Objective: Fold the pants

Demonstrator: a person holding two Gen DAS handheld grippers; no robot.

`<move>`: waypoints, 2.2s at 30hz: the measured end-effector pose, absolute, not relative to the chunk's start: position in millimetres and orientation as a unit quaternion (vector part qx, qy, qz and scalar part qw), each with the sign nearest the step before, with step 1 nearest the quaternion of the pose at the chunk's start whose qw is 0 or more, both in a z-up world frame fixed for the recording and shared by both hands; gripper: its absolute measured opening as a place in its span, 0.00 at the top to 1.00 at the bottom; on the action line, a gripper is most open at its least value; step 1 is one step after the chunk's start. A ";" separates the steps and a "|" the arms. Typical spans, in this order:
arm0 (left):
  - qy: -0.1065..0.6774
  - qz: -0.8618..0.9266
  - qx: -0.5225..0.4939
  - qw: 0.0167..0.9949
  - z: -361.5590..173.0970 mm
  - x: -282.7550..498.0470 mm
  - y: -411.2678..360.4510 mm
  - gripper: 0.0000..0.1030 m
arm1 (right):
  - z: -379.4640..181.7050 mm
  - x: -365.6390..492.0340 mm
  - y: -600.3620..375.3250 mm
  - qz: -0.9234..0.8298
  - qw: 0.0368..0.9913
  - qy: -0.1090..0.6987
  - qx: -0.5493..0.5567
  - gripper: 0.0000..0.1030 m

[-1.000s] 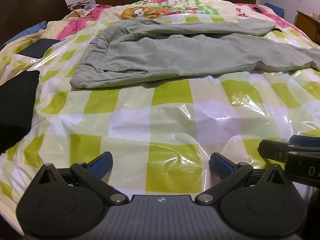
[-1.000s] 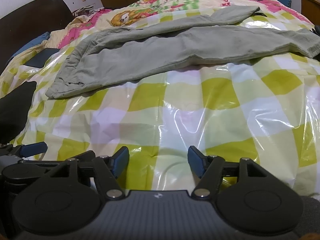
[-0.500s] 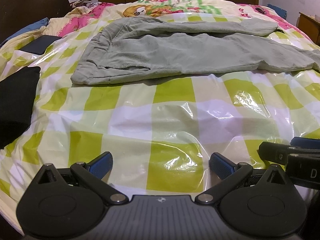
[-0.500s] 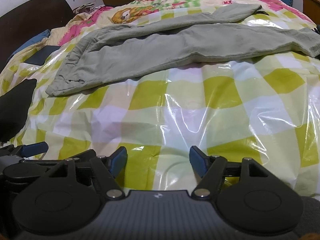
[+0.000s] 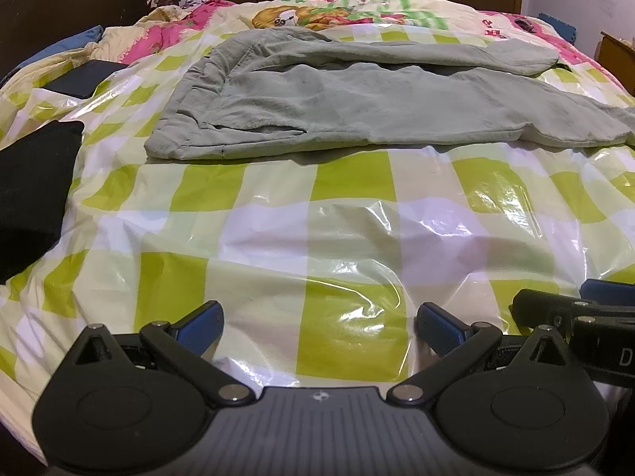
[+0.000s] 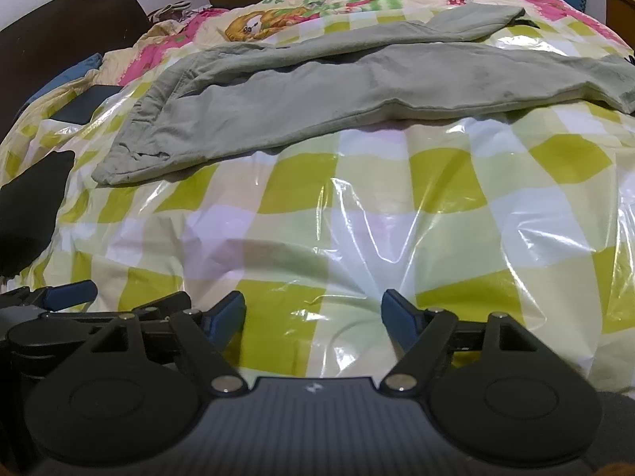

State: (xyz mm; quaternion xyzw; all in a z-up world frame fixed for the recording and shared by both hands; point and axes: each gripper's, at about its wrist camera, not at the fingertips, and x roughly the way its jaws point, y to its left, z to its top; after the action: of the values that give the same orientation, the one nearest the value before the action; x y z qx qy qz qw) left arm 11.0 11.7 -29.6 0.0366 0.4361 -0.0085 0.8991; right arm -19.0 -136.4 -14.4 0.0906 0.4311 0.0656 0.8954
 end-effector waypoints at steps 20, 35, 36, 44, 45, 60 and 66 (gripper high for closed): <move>0.418 -0.019 0.038 0.907 -18.5 8.3 12.6 0.00 | -2.8 -28.4 -133.1 0.068 0.909 0.403 0.080 0.26; 0.321 0.021 0.083 0.943 18.5 76.8 92.4 0.00 | 36.8 58.9 -95.5 0.161 0.926 0.342 -0.018 0.27; 0.321 0.019 0.090 0.943 15.8 84.8 98.3 0.00 | 35.6 67.2 -89.0 0.171 0.924 0.341 -0.029 0.27; 0.382 -0.036 0.116 0.916 -22.6 143.0 121.5 0.21 | 10.3 120.6 -49.0 0.255 0.890 0.365 -0.095 0.31; 0.384 -0.040 0.111 0.916 -24.8 147.2 124.7 0.21 | 8.1 122.6 -46.7 0.267 0.886 0.366 -0.100 0.31; 0.395 -0.091 0.102 0.909 -17.5 155.6 151.8 0.60 | -10.0 151.6 -7.5 0.292 0.838 0.428 -0.172 0.88; 0.399 -0.062 0.102 0.909 -12.6 146.2 185.1 0.61 | -5.0 138.4 26.8 0.335 0.816 0.445 -0.154 0.90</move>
State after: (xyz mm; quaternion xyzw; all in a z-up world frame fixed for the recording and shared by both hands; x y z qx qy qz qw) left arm 146.2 185.1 -12.6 0.1018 0.3989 -0.0615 0.9093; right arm 138.4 26.8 -5.0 -0.1545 0.4448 0.3346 0.8163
